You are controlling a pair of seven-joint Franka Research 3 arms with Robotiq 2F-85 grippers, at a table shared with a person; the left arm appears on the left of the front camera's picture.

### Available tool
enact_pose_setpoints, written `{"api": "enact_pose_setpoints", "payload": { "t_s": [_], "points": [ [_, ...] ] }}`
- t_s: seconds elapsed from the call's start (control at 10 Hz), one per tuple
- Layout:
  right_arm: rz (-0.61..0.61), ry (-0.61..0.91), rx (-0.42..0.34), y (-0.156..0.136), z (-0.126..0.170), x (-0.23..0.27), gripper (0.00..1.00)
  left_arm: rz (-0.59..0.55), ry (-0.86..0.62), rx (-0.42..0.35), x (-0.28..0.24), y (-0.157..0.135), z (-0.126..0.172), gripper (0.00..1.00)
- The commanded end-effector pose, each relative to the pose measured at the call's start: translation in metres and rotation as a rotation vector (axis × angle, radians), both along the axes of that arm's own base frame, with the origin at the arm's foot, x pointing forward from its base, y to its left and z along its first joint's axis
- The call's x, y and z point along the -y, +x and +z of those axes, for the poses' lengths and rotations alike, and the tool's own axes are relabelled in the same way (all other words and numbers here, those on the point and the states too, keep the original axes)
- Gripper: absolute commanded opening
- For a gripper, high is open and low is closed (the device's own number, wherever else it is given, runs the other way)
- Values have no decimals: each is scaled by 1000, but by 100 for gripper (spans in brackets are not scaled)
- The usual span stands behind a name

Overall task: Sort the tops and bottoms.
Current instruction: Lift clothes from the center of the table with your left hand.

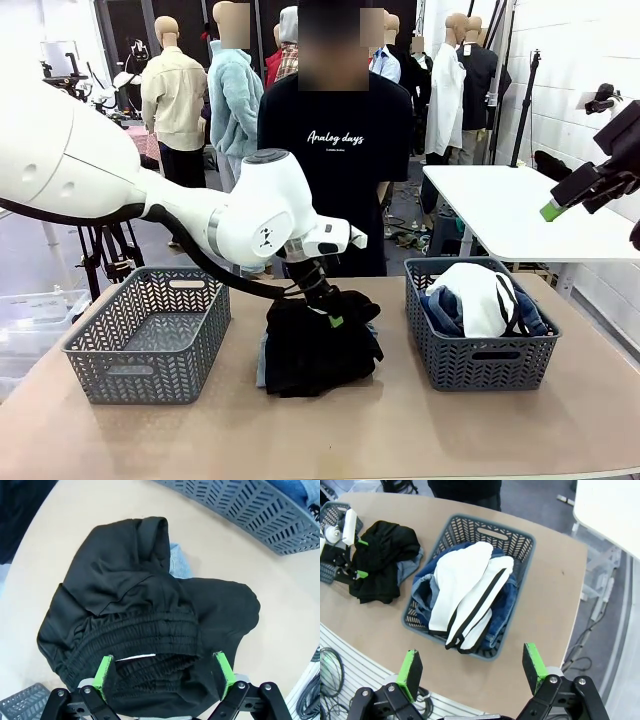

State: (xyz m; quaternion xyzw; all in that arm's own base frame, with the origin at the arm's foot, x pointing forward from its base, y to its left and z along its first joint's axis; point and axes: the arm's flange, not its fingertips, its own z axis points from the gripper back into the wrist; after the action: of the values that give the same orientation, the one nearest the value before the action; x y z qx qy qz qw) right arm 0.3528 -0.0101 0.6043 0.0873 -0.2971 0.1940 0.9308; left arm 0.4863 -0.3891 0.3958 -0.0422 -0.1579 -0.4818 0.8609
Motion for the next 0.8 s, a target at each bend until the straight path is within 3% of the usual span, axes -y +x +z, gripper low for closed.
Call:
{"api": "enact_pose_setpoints", "payload": {
  "t_s": [0.0,0.6,0.7],
  "points": [
    [-7,-8,-10,0,-1,0,100,-5,34,2,7,7,-2,100],
    [-7,-8,-10,0,-1,0,100,14,55,-20,19,20,-16,100],
    [-7,-8,-10,0,-1,0,100,-29,34,-10,18,20,-17,100]
  ]
}}
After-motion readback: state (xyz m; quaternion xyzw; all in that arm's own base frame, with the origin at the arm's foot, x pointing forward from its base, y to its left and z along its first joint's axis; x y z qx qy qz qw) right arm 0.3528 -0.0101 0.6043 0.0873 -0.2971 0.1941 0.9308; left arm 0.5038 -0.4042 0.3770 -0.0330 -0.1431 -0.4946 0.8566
